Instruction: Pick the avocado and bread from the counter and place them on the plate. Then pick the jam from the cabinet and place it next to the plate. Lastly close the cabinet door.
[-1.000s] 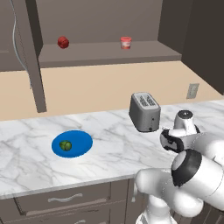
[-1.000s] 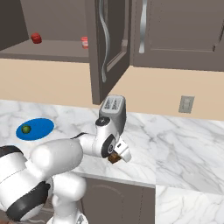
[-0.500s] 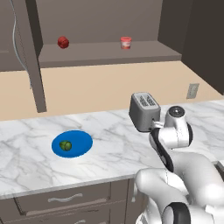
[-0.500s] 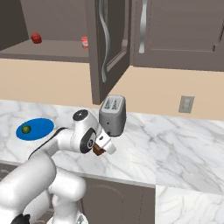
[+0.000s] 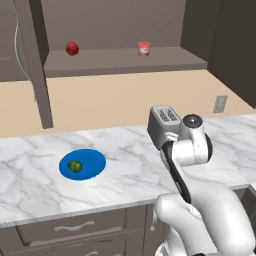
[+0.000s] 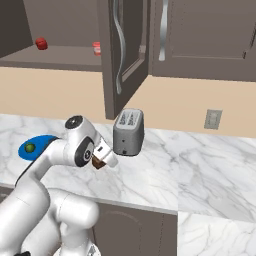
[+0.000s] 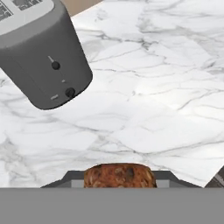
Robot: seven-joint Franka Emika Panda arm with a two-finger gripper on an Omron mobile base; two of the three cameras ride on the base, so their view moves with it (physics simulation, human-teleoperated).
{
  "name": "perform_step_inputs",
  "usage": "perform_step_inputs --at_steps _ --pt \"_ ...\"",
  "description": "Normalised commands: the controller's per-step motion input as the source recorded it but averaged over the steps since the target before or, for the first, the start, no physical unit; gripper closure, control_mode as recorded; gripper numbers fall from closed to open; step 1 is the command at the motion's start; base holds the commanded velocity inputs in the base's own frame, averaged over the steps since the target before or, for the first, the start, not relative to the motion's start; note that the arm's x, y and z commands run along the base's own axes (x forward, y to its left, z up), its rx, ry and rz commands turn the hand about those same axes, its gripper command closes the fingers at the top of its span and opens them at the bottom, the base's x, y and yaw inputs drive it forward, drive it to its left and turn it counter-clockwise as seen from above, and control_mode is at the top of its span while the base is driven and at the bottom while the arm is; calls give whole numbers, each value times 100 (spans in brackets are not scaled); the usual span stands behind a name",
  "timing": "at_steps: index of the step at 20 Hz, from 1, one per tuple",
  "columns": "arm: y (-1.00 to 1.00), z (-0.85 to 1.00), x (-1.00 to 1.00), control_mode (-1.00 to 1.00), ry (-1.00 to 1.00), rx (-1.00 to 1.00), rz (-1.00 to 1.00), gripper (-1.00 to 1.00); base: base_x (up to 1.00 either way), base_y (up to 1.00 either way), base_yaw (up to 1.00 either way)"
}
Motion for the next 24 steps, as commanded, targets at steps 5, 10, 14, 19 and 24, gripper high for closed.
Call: perform_step_inputs --at_steps 5,10,14,19,24 --pt "54 22 3 -100 0 3 6 100 0 0 0" --pt "57 15 10 -100 0 2 6 100 0 0 0" --pt "49 16 8 -100 0 3 8 100 0 0 0" --pt "47 9 8 -100 0 3 9 100 0 0 0" --pt "48 6 24 -100 0 4 11 100 0 0 0"
